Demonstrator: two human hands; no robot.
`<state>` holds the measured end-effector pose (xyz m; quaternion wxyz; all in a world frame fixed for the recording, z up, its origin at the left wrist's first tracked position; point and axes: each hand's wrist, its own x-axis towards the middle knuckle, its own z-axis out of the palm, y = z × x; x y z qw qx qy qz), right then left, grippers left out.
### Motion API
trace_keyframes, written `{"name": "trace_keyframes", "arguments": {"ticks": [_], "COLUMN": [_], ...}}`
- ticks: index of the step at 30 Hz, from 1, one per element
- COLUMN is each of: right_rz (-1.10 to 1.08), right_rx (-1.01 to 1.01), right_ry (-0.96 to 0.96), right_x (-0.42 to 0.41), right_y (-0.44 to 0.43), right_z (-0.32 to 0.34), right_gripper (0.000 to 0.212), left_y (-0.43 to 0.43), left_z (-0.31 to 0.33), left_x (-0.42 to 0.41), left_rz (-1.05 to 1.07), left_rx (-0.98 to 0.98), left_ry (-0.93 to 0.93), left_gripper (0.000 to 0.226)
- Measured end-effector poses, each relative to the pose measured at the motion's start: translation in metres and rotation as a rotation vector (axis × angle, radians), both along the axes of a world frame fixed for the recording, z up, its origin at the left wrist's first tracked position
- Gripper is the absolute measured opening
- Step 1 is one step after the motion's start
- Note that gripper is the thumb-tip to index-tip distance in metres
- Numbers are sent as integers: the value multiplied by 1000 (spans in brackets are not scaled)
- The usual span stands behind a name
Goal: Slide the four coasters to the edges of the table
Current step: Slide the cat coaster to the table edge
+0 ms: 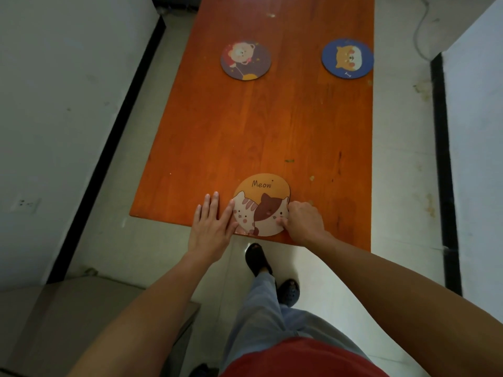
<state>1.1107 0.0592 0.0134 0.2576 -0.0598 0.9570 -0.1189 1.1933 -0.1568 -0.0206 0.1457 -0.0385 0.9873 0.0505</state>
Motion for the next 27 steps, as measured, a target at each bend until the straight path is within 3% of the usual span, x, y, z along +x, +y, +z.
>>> {"name": "trace_keyframes", "arguments": {"ticks": [7,12,27], "right_rz": [46,143,379], "right_rx": [97,149,235], "right_ry": [157,255,445], "right_x": [-12,-51,-170], "right_y": [11,0,-188], "right_z": [15,46,113], "right_gripper": [56,50,30], "left_y": [-4,-28,-197], "left_z": [24,56,151], "left_x": [-11,-36,-192], "left_rz": [-82,-171,-319], "left_rx": [-23,-70,-120], "left_ry": [-52,5,74], "left_gripper": [50,28,22]}}
